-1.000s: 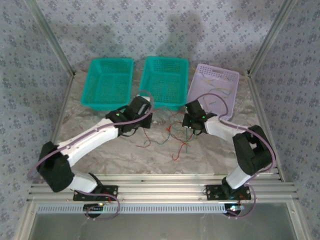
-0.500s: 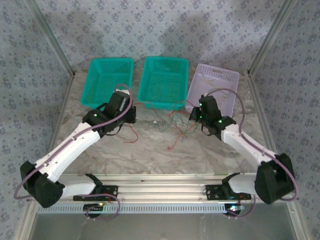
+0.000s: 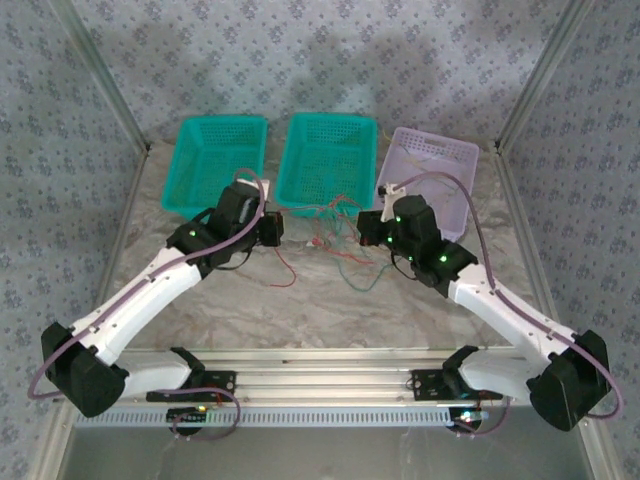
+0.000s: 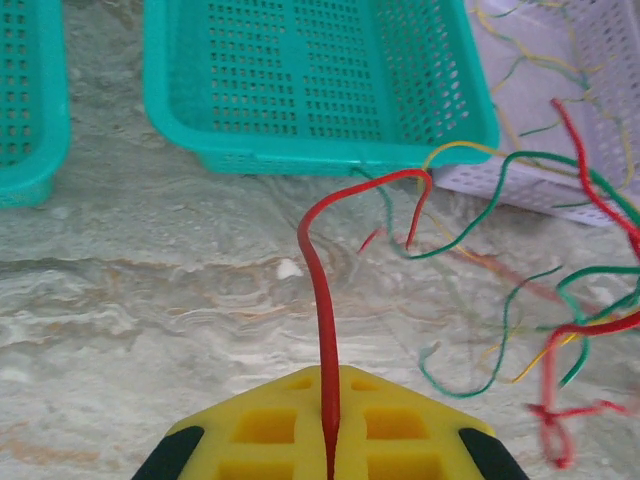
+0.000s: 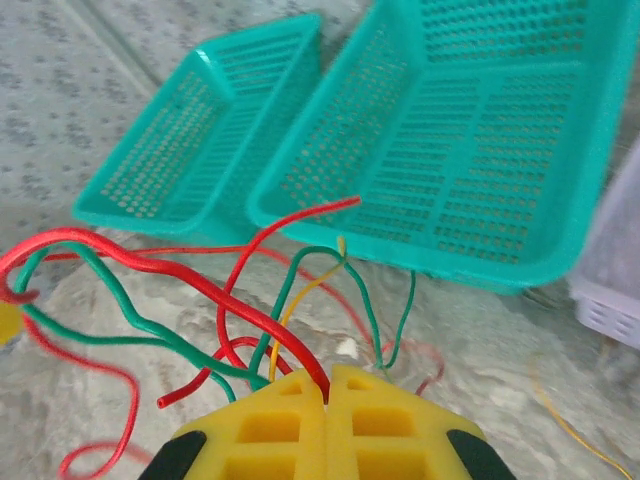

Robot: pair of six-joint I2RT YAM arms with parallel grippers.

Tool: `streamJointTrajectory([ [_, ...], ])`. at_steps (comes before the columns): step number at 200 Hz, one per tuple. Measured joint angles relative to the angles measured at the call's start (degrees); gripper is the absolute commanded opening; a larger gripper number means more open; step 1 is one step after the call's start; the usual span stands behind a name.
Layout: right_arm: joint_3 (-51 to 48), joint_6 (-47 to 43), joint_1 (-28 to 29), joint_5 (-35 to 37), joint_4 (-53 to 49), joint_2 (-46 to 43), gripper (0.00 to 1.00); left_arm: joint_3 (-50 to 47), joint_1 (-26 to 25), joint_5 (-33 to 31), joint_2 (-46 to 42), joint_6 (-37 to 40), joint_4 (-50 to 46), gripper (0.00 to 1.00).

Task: Untangle the cables

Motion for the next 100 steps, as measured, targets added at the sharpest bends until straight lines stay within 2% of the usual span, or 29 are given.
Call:
streamJointTrajectory([
  [43,1.14,-2.8,2.78,-1.16,2.49,0.63,0.0,-1.75,0.0,2.75,0.22,-1.75,2.91,0.0],
  [100,1.11,-1.42,2.91,-6.36,6.88,1.97,0.0,-3.37,0.0,6.32,2.45,-4.46,6.62,0.0],
])
